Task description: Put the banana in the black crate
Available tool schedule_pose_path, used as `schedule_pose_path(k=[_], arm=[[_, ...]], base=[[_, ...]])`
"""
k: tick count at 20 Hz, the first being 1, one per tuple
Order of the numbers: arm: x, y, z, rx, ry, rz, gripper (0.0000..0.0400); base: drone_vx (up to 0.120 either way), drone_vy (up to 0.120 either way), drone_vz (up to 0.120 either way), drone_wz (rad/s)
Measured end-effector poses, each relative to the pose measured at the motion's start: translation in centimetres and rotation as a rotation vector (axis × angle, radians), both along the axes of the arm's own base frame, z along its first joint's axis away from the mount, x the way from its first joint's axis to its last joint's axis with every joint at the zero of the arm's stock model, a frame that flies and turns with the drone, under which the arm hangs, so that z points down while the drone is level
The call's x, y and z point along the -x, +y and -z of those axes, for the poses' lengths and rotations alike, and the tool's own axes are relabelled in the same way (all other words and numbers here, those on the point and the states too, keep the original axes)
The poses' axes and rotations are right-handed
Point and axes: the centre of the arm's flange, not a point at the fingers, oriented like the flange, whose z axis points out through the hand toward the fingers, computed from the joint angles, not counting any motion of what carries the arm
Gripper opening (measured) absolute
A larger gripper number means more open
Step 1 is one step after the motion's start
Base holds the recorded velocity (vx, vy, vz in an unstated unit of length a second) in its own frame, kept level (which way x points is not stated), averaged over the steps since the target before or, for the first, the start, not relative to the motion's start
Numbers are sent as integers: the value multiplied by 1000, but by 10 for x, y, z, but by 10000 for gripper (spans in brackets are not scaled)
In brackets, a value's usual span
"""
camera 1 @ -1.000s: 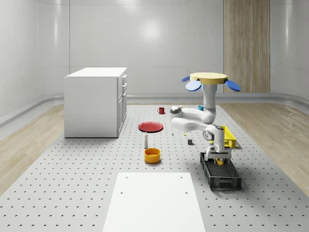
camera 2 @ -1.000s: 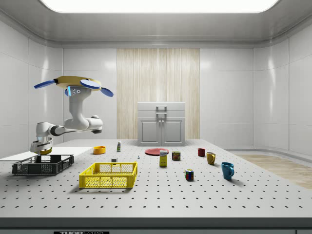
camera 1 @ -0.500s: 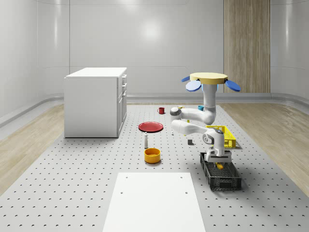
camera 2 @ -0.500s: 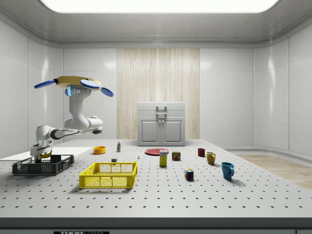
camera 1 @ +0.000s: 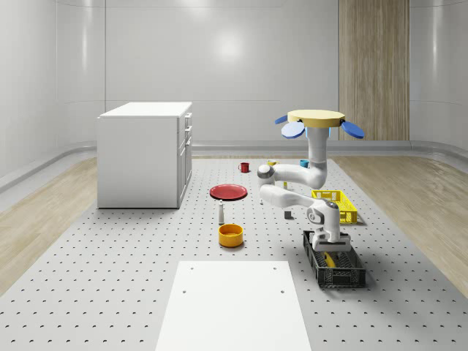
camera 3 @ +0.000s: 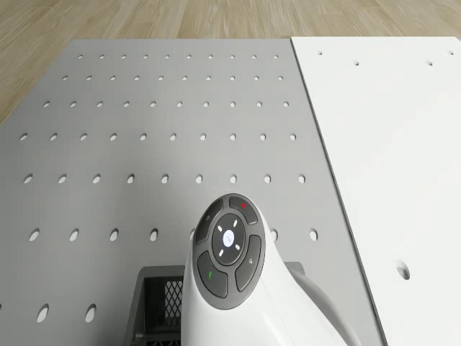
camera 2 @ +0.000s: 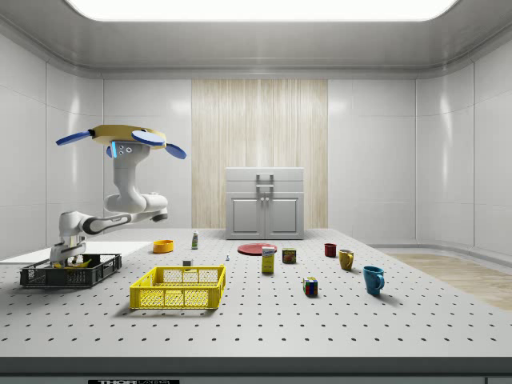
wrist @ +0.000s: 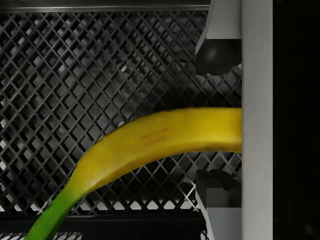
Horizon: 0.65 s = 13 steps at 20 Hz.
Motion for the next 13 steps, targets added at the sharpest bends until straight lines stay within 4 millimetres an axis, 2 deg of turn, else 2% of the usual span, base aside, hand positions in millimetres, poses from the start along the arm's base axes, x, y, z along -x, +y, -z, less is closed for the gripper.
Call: schedule_pose_path(k=[2,5,13], arm=[[0,0,-1,-1,-1,3,347],[0,0,5,-3,-1,6,375],[0,0,18,-4,-1,9,397]], base=[[0,0,0,0],[0,0,0,0],[0,0,0,0]])
